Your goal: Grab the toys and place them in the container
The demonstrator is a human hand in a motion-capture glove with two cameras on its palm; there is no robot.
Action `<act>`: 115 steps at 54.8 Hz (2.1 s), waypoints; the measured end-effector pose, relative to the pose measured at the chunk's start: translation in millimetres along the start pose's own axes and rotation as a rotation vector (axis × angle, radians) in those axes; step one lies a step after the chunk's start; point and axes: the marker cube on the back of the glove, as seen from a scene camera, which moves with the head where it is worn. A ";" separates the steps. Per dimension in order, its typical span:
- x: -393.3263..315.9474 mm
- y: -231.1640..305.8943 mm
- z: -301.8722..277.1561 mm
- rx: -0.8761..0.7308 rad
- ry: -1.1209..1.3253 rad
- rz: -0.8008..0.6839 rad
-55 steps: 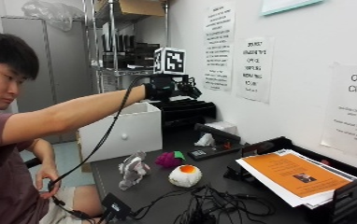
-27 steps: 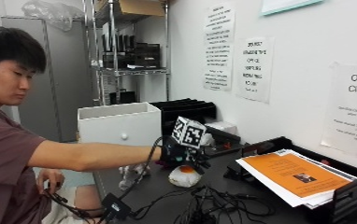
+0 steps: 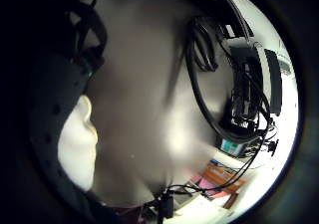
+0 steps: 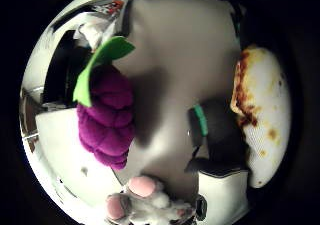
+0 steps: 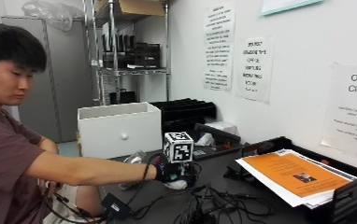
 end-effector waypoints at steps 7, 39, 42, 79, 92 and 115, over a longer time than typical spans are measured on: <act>4.6 10.6 -3.0 0.021 -0.071 -0.011; -34.5 58.1 -216.5 0.072 -0.044 -0.114; -49.4 62.3 -238.2 0.101 -0.015 -0.128; -410.0 158.8 -340.8 0.278 0.031 -0.661; -451.7 187.6 -309.0 0.226 0.069 -0.830; -418.3 162.5 -323.7 -0.028 0.277 -0.661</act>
